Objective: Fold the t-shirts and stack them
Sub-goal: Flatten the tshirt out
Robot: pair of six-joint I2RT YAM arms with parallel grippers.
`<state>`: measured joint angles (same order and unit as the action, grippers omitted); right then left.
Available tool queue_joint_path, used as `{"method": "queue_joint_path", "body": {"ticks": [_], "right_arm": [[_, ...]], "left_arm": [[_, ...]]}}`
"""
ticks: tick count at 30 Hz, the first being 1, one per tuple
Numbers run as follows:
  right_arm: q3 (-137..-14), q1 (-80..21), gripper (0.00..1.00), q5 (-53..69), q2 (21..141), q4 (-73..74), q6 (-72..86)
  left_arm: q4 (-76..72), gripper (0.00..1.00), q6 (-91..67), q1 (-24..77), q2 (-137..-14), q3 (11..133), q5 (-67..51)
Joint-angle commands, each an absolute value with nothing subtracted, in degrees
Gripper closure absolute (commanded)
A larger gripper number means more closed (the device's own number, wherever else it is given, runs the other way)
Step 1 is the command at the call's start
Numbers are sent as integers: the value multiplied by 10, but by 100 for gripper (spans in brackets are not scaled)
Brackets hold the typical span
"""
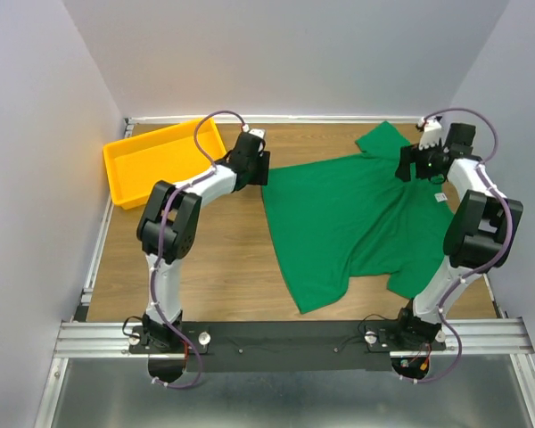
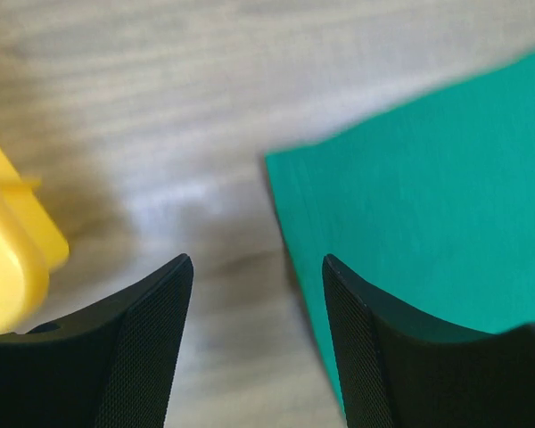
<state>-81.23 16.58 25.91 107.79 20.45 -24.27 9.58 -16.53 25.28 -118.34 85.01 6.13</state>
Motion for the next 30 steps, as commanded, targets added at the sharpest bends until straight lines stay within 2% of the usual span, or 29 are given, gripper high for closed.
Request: {"method": "queue_joint_path", "body": {"ticks": [1, 3, 4, 6, 8, 12, 15, 21, 25, 30], "right_arm": [[-743, 139, 9, 336, 1029, 218, -297], [-704, 119, 9, 390, 998, 241, -344], [-690, 110, 9, 412, 989, 252, -364], [-650, 76, 8, 481, 950, 308, -462], [-618, 44, 1, 506, 915, 337, -562], [-522, -42, 0, 591, 814, 354, -656], [-516, -84, 0, 623, 790, 374, -660], [-556, -107, 0, 626, 767, 415, -614], [-548, -107, 0, 639, 737, 413, -597], [-536, -107, 0, 640, 716, 412, -592]], "left_arm": [[56, 30, -107, 272, -1065, 789, 38], [61, 29, -63, 276, -1029, 772, 59], [71, 25, -49, 277, -1014, 765, 70], [101, 23, 16, 278, -970, 753, 103], [118, 22, 61, 276, -955, 741, 143], [98, 20, 225, 266, -923, 680, 219], [46, 21, 263, 216, -912, 631, 213], [-15, 26, 335, 160, -927, 620, 147], [44, 31, 346, 145, -1000, 670, 107], [78, 35, 347, 143, -1034, 699, 58]]}}
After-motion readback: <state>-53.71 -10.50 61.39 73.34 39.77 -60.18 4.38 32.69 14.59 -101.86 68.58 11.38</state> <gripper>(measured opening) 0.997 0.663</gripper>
